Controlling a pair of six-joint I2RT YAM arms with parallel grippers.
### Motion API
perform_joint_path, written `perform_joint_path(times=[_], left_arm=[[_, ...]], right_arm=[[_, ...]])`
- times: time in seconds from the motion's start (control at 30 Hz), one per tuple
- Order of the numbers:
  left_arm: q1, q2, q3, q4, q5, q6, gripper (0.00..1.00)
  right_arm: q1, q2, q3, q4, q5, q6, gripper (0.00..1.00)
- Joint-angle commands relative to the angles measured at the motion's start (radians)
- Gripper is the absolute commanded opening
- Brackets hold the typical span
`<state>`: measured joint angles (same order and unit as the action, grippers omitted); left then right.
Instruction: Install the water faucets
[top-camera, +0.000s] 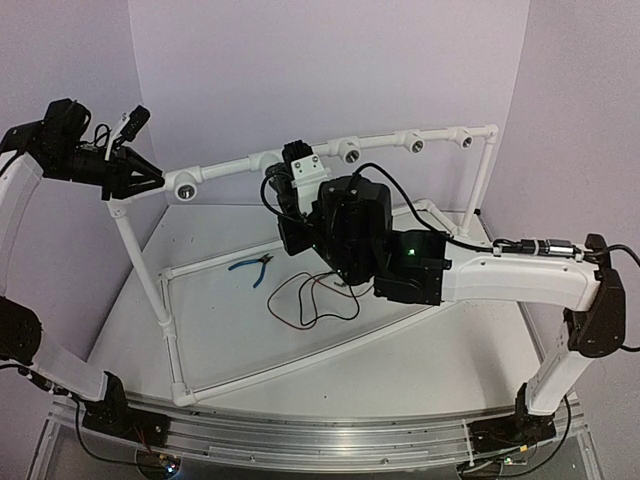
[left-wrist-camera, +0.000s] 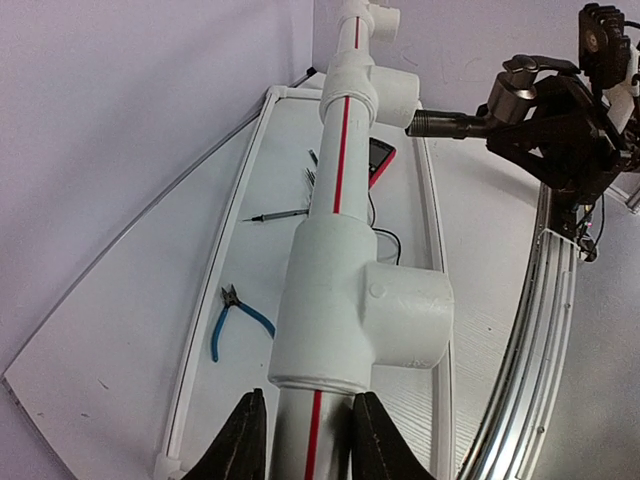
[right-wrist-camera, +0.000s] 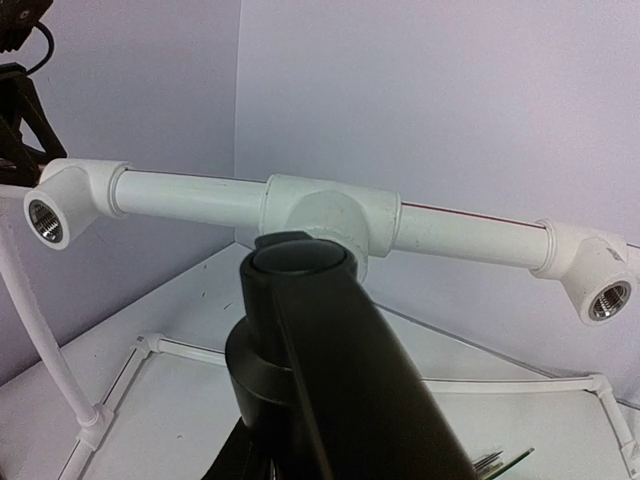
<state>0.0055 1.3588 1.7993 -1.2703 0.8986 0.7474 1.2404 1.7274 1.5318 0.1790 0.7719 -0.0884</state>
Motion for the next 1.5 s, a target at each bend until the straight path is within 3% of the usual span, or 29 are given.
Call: perform_joint_path(times=[0.0,0.17,0.43,1.47], left_arm=[[-0.002,-0.006,-0.047,-0.142,-0.048,0.015,0.08],[-0.052,0.004,-0.034,-0.153,-0.162,0.096,0.21],[-0.07,0.019,0.0,-0.159,-0.294,0.198,0.31],[-0.085,0.029,-0.019,-0.155,-0.205,0.161,0.3]], right_arm=[[0.031,-0.074,0.041,0.053,0.053,-0.037,0.0],[0.031,-0.05,0.074,0.048,0.062,-0.063,0.0],[0.025,-0.012,0.106,0.049,0.109,-0.15,0.0],[-0.001,0.034,0.1,0.021,0.032,-0.062,0.0]])
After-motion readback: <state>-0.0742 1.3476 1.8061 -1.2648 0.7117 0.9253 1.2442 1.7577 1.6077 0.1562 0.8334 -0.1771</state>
